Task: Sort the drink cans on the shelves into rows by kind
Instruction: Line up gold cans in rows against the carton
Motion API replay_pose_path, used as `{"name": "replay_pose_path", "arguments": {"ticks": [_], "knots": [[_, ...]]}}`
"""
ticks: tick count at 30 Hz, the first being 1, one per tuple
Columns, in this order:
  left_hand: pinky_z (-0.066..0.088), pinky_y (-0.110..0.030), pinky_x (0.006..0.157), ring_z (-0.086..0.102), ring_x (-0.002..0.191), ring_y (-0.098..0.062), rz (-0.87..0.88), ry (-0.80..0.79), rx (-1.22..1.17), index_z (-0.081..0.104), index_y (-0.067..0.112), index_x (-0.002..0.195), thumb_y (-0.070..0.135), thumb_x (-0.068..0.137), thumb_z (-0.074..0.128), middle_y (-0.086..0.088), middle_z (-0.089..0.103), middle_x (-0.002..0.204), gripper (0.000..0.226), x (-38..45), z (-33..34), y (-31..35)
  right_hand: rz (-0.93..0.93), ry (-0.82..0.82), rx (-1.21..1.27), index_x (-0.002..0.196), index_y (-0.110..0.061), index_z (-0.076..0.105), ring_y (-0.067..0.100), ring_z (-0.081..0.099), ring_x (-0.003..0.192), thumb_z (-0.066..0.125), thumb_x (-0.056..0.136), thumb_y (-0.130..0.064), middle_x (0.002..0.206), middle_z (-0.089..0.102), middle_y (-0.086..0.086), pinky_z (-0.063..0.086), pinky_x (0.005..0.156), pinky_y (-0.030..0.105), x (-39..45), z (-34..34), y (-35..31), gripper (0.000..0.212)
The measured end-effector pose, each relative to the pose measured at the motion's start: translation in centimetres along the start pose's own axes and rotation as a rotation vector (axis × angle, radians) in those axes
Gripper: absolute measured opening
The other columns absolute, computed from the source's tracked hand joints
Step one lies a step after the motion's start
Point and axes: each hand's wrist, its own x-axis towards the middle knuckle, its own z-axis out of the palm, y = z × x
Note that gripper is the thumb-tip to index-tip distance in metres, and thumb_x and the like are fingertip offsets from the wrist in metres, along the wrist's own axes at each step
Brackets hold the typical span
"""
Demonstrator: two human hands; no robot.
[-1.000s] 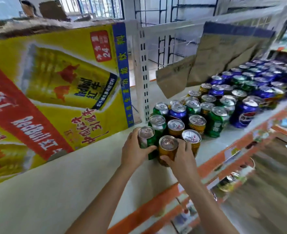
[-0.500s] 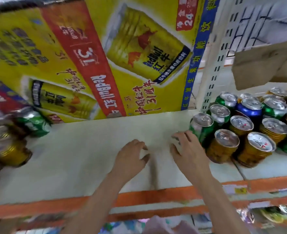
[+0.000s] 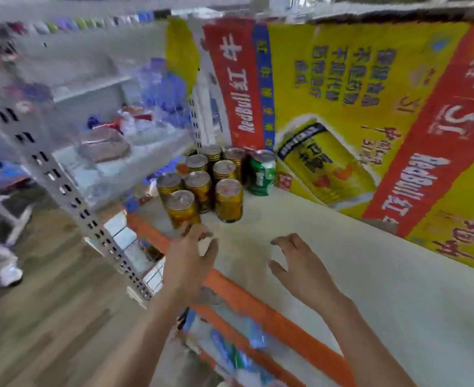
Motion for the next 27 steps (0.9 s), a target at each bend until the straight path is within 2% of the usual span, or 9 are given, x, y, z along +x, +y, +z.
{"name": "replay_pose_path", "arguments": {"ticks": [3, 5, 7, 9, 12, 15, 18, 22, 27], "knots": [[0.041, -0.029, 0.071, 0.056, 0.089, -0.027, -0.048, 0.091, -0.057, 0.058, 0.01, 0.096, 0.014, 0.078, 0.072, -0.005, 0.052, 0.1, 0.023, 1.9, -1.1, -2.8, 0.046, -0.004, 0.062, 0.139, -0.014, 0.034, 0.021, 0.043, 0.124, 0.053, 0.093, -0.03, 0.132, 0.041, 0.007, 0.04, 0.098, 0.032, 3.8, 1.7, -2.4, 0.052], [0.045, -0.037, 0.079, 0.051, 0.105, -0.032, -0.097, 0.119, -0.085, 0.051, 0.008, 0.114, 0.018, 0.079, 0.072, -0.011, 0.044, 0.118, 0.042, 3.4, -1.5, -3.8, 0.076, 0.042, 0.084, 0.14, -0.011, 0.032, 0.024, 0.043, 0.124, 0.057, 0.09, -0.031, 0.135, 0.039, 0.009, 0.041, 0.098, 0.033, 6.4, 2.6, -3.8, 0.059], [0.041, -0.042, 0.094, 0.039, 0.123, -0.031, -0.145, 0.068, -0.11, 0.037, 0.009, 0.134, 0.025, 0.081, 0.07, -0.012, 0.034, 0.135, 0.065, 5.1, -1.4, -4.5, 0.1, 0.133, 0.103, 0.14, -0.008, 0.031, 0.027, 0.041, 0.126, 0.065, 0.085, -0.031, 0.136, 0.037, 0.013, 0.04, 0.098, 0.034, 9.4, 3.2, -5.1, 0.068], [0.038, -0.043, 0.101, 0.036, 0.129, -0.03, -0.159, -0.014, -0.145, 0.022, 0.012, 0.143, 0.033, 0.081, 0.069, -0.012, 0.03, 0.144, 0.081, 6.6, -0.9, -5.1, 0.18, 0.186, 0.183, 0.139, -0.008, 0.03, 0.028, 0.036, 0.128, 0.07, 0.08, -0.033, 0.139, 0.035, 0.014, 0.038, 0.1, 0.036, 12.4, 3.5, -5.9, 0.076], [0.043, -0.04, 0.094, 0.045, 0.122, -0.028, -0.15, -0.088, -0.184, 0.025, 0.014, 0.139, 0.038, 0.078, 0.072, -0.009, 0.041, 0.137, 0.08, 8.0, 0.0, -5.7, 0.271, 0.143, 0.29, 0.133, -0.008, 0.033, 0.03, 0.044, 0.123, 0.075, 0.074, -0.035, 0.135, 0.044, 0.013, 0.043, 0.098, 0.04, 15.5, 4.1, -6.2, 0.077], [0.045, -0.035, 0.084, 0.051, 0.114, -0.024, -0.154, -0.091, -0.179, 0.034, 0.016, 0.131, 0.04, 0.075, 0.074, -0.004, 0.048, 0.128, 0.073, 8.5, 0.2, -6.2, 0.297, 0.18, 0.338, 0.123, -0.01, 0.036, 0.03, 0.054, 0.112, 0.076, 0.072, -0.033, 0.125, 0.054, 0.012, 0.047, 0.09, 0.041, 16.0, 5.0, -5.9, 0.069], [0.045, -0.034, 0.084, 0.053, 0.112, -0.023, -0.15, -0.092, -0.17, 0.034, 0.019, 0.131, 0.044, 0.072, 0.075, -0.002, 0.05, 0.128, 0.076, 8.6, 0.2, -6.5, 0.303, 0.239, 0.343, 0.125, -0.011, 0.036, 0.029, 0.053, 0.112, 0.076, 0.072, -0.035, 0.125, 0.053, 0.011, 0.048, 0.089, 0.037, 15.7, 5.6, -5.8, 0.071], [0.046, -0.035, 0.083, 0.054, 0.113, -0.024, -0.171, -0.095, -0.133, 0.031, 0.02, 0.134, 0.048, 0.072, 0.073, -0.001, 0.051, 0.129, 0.079, 8.6, 0.3, -6.4, 0.312, 0.286, 0.317, 0.126, -0.011, 0.036, 0.027, 0.05, 0.113, 0.076, 0.072, -0.034, 0.124, 0.049, 0.011, 0.041, 0.081, 0.028, 14.1, 5.9, -6.0, 0.071], [0.045, -0.029, 0.076, 0.058, 0.106, -0.021, -0.144, -0.074, -0.149, 0.039, 0.025, 0.123, 0.051, 0.068, 0.076, 0.003, 0.058, 0.118, 0.071, 8.4, 0.3, -6.5, 0.308, 0.266, 0.345, 0.128, -0.018, 0.036, 0.021, 0.048, 0.111, 0.076, 0.072, -0.036, 0.123, 0.046, 0.004, 0.044, 0.084, 0.031, 9.4, 5.5, -5.1, 0.071]]}}
